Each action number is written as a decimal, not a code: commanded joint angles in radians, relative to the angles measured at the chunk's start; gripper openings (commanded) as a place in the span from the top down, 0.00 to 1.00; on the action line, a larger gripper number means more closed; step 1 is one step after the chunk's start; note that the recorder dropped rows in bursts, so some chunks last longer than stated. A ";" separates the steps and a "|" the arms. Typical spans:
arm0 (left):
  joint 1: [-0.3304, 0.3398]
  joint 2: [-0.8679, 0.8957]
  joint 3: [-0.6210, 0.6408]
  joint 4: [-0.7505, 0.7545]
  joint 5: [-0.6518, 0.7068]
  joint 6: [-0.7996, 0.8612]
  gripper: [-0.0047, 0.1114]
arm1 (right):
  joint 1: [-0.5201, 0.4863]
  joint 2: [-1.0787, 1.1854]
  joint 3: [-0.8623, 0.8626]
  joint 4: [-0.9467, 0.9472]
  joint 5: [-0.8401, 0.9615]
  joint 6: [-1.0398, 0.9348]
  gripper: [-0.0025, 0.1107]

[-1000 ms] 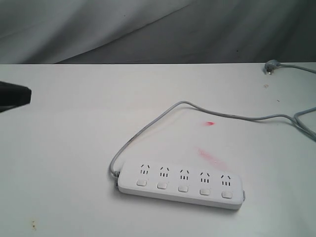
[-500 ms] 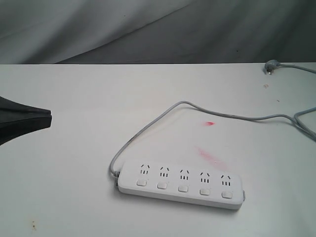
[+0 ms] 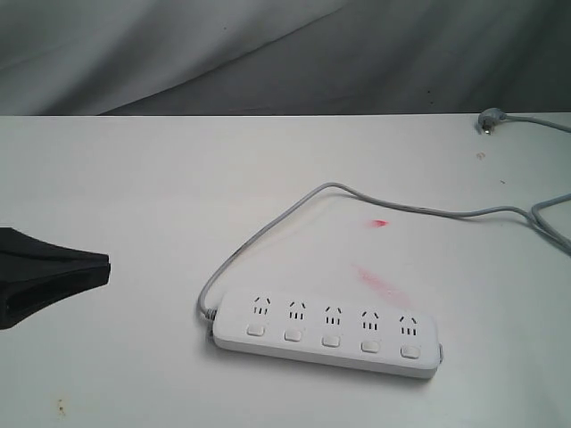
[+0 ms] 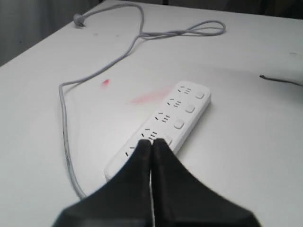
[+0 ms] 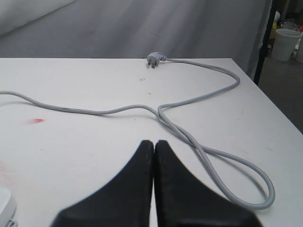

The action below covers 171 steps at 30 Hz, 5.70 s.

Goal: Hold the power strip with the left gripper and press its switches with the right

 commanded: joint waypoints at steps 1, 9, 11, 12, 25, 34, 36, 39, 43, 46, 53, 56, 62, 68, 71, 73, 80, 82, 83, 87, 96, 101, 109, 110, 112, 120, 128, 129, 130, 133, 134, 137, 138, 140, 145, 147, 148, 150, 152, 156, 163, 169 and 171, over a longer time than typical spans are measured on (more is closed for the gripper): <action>0.002 0.003 0.001 0.037 -0.003 0.008 0.96 | -0.007 -0.003 0.003 0.007 -0.003 -0.003 0.98; 0.002 0.003 0.001 0.037 0.011 0.006 0.96 | -0.007 -0.003 0.003 0.007 -0.003 -0.003 0.98; 0.000 0.006 0.001 0.039 0.039 0.008 0.96 | -0.007 -0.003 0.003 0.007 -0.003 -0.003 0.98; -0.004 0.029 0.001 0.047 0.036 0.008 0.96 | -0.007 -0.003 0.003 0.007 -0.003 -0.003 0.98; -0.056 0.557 -0.435 0.386 0.045 0.008 0.59 | -0.007 -0.003 0.003 0.007 -0.003 -0.003 0.98; -0.336 0.659 -0.532 0.492 -0.063 0.008 0.17 | -0.007 -0.003 0.003 0.007 -0.003 -0.003 0.98; -0.385 0.685 -0.532 0.492 -0.073 0.008 0.19 | -0.007 -0.003 0.003 0.007 -0.003 -0.003 0.98; -0.440 0.726 -0.532 0.467 -0.110 0.008 0.19 | -0.007 -0.003 0.003 0.007 -0.003 -0.003 0.98; -0.500 0.784 -0.546 0.444 -0.267 0.008 0.19 | -0.007 -0.003 0.003 0.007 -0.003 -0.003 0.98; -0.524 0.825 -0.574 0.436 -0.298 0.008 0.19 | -0.007 -0.003 0.003 0.007 -0.003 -0.003 0.98; -0.533 0.887 -0.644 0.442 -0.280 0.008 0.19 | -0.007 -0.003 0.003 0.007 -0.003 -0.003 0.98; -0.533 0.909 -0.651 0.464 -0.258 0.008 0.19 | -0.007 -0.003 0.003 0.007 -0.003 -0.003 0.98; -0.533 0.936 -0.651 0.482 -0.239 0.008 0.19 | -0.007 -0.003 0.003 0.007 -0.003 -0.003 0.98; -0.533 0.957 -0.651 0.477 -0.241 0.008 0.20 | -0.007 -0.003 0.003 0.007 -0.003 -0.003 0.98; -0.533 0.957 -0.651 0.459 -0.280 0.008 0.35 | -0.007 -0.003 0.003 0.007 -0.003 -0.003 0.98; -0.533 0.957 -0.651 0.435 -0.303 0.008 0.54 | -0.007 -0.003 0.003 0.007 -0.003 -0.003 0.98; -0.533 0.957 -0.651 0.443 -0.401 0.008 0.96 | -0.007 -0.003 0.003 0.007 -0.003 -0.003 0.98; -0.533 0.957 -0.651 0.441 -0.399 0.008 0.96 | -0.007 -0.003 0.003 0.007 -0.003 -0.003 0.98; -0.533 0.957 -0.651 0.441 -0.399 0.008 0.96 | -0.007 -0.003 0.003 0.007 -0.003 -0.003 0.98; -0.533 0.957 -0.651 0.441 -0.399 0.008 0.96 | -0.007 -0.003 0.003 0.007 -0.003 -0.001 0.98; -0.533 0.957 -0.651 0.441 -0.398 0.008 0.96 | -0.007 -0.003 0.003 0.004 -0.003 -0.012 0.98; -0.533 0.957 -0.651 0.441 -0.398 0.008 0.96 | -0.007 -0.003 0.003 -0.078 -0.121 -0.017 0.98; -0.533 0.957 -0.651 0.441 -0.398 0.008 0.96 | -0.007 -0.003 0.003 -0.091 -0.384 -0.023 0.98; -0.533 0.957 -0.651 0.441 -0.398 0.008 0.96 | -0.007 -0.003 0.003 -0.113 -0.407 -0.046 0.98; -0.533 0.957 -0.651 0.441 -0.398 0.008 0.96 | -0.007 -0.003 0.003 -0.113 -0.489 -0.038 0.98; -0.533 0.957 -0.651 0.441 -0.398 0.008 0.96 | -0.008 -0.003 0.003 0.210 -1.280 0.358 0.98; -0.533 0.957 -0.651 0.441 -0.398 0.008 0.96 | -0.002 0.057 -0.313 0.321 -0.441 0.322 0.98; -0.533 0.957 -0.651 0.441 -0.398 0.008 0.96 | 0.000 0.111 -0.358 0.321 -0.358 0.290 0.98; -0.533 0.957 -0.651 0.441 -0.398 0.008 0.96 | 0.000 0.157 -0.393 0.321 -0.305 0.268 0.98; -0.533 0.957 -0.651 0.441 -0.398 0.008 0.96 | 0.000 0.331 -0.519 0.307 -0.232 0.221 0.98; -0.533 0.957 -0.651 0.441 -0.398 0.008 0.96 | 0.000 0.394 -0.568 0.294 -0.203 0.221 0.98; -0.533 0.957 -0.651 0.441 -0.398 0.008 0.96 | 0.000 0.586 -0.725 0.224 -0.058 0.206 0.98; -0.533 0.957 -0.651 0.441 -0.398 0.008 0.96 | 0.000 0.649 -0.788 0.197 0.014 0.174 0.98; -0.533 0.957 -0.651 0.441 -0.398 0.008 0.96 | 0.000 0.756 -0.914 0.179 0.151 0.039 0.98; -0.533 0.957 -0.651 0.441 -0.398 0.008 0.96 | 0.000 1.006 -1.174 0.327 0.538 -0.548 0.98; -0.533 0.957 -0.651 0.441 -0.398 0.008 0.96 | 0.000 1.093 -1.242 0.449 0.696 -0.770 0.98; -0.533 0.957 -0.651 0.441 -0.398 0.008 0.96 | 0.000 1.132 -1.256 0.516 0.745 -0.840 0.98; -0.533 0.957 -0.651 0.441 -0.398 0.008 0.96 | 0.000 1.205 -1.265 0.649 0.814 -0.956 0.98; -0.533 0.957 -0.651 0.441 -0.398 0.008 0.96 | 0.007 1.263 -1.262 0.712 0.820 -0.990 0.98; -0.533 0.957 -0.651 0.441 -0.398 0.008 0.96 | 0.064 1.386 -1.262 0.731 0.824 -1.016 0.90; -0.533 0.957 -0.651 0.441 -0.398 0.008 0.96 | 0.191 1.529 -1.262 0.740 0.765 -1.077 0.29; -0.533 0.957 -0.651 0.441 -0.398 0.008 0.96 | 0.207 1.606 -1.262 0.867 0.734 -1.040 0.24; -0.533 0.957 -0.651 0.441 -0.398 0.008 0.96 | 0.210 1.632 -1.260 0.883 0.725 -1.028 0.24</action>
